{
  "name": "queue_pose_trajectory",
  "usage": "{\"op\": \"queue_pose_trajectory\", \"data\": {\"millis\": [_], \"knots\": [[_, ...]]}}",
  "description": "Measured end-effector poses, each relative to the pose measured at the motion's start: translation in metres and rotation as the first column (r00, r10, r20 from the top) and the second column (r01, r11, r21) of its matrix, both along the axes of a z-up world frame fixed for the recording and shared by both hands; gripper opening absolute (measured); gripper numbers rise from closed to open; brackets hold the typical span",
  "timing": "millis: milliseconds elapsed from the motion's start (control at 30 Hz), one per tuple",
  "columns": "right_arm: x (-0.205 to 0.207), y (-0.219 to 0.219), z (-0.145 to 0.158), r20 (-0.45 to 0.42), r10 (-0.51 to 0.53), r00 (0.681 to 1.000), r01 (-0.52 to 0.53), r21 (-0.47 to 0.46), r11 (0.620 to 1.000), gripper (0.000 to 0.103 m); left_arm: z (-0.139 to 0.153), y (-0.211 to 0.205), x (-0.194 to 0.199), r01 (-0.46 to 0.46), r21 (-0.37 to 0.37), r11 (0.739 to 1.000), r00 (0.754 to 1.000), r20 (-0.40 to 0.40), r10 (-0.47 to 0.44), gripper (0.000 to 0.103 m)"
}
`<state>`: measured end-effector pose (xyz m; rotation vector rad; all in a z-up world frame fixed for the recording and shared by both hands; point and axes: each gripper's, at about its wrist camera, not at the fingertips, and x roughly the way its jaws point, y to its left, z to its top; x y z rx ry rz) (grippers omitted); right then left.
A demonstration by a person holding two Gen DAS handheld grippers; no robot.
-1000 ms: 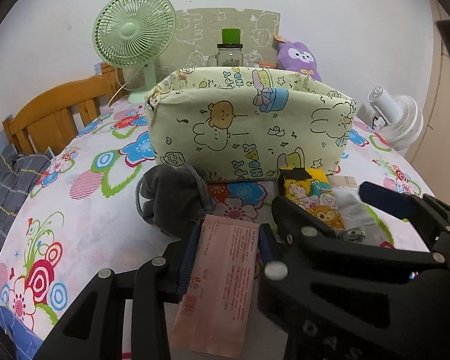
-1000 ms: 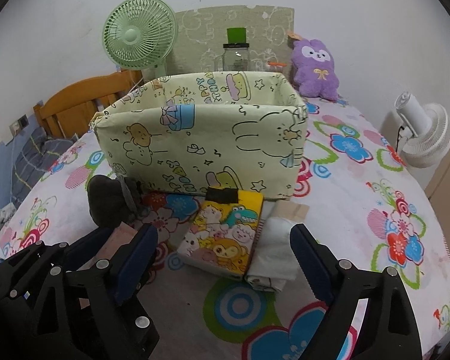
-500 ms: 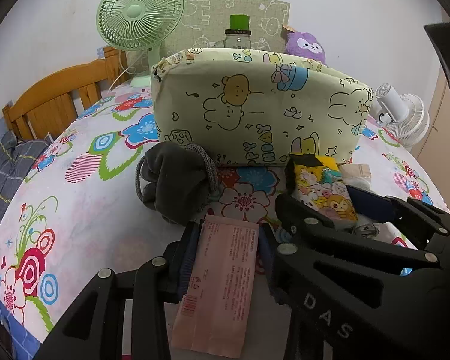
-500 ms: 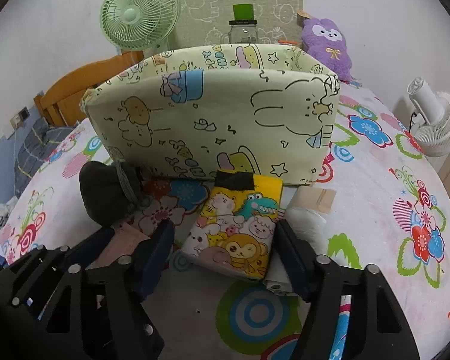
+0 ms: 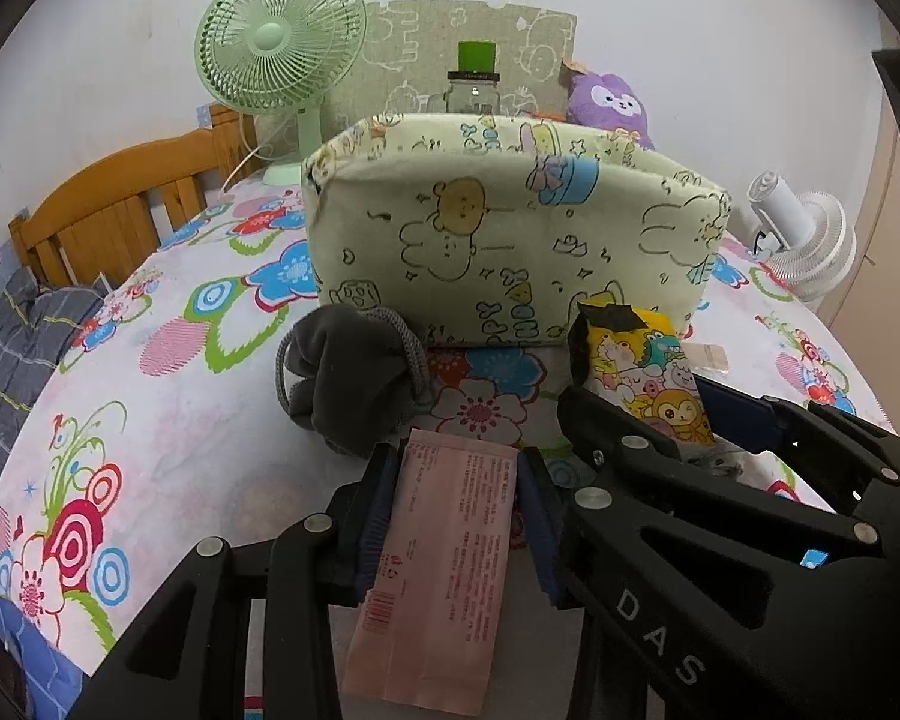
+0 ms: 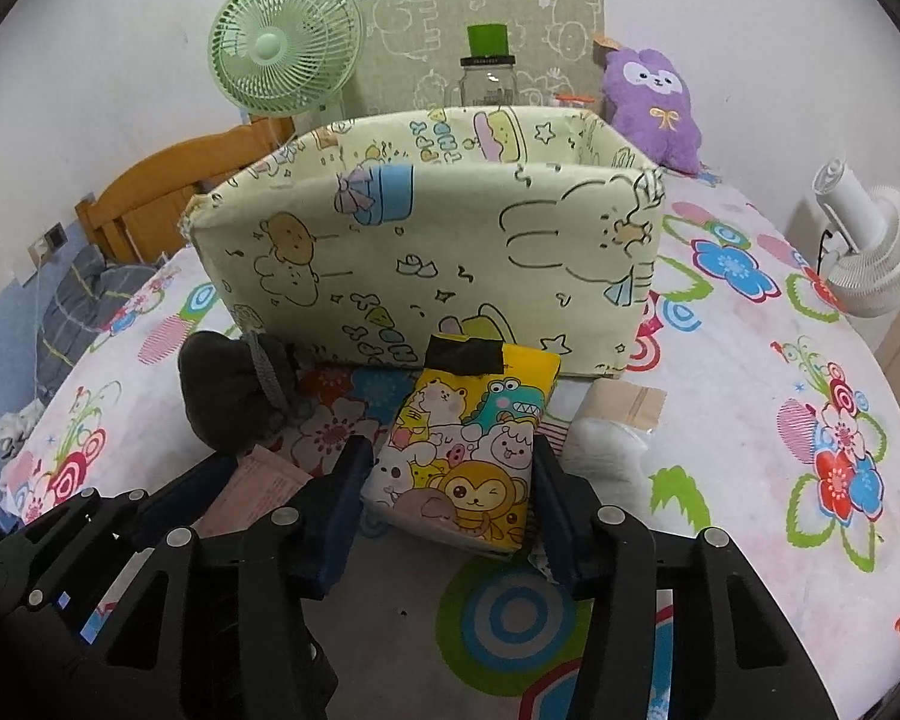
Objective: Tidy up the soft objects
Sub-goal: 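Grasp the pink paper envelope with the left tool while the right tool grasps the cartoon tissue pack, then lift the envelope with the left tool while the right tool lifts the tissue pack over the yellow box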
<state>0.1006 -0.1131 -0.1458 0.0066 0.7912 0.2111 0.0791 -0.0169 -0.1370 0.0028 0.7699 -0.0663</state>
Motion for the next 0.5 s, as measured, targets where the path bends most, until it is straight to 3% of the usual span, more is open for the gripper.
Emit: {"op": "queue_pose_trajectory", "data": {"millis": [500], "knots": [[-0.015,-0.005,0.034,0.059,-0.028,0.998,0.028,0.004,1.0,0.055,0.032,-0.005,-0.011,0.011,-0.012,1.0,0.999,0.04,-0.01,0.041]]}}
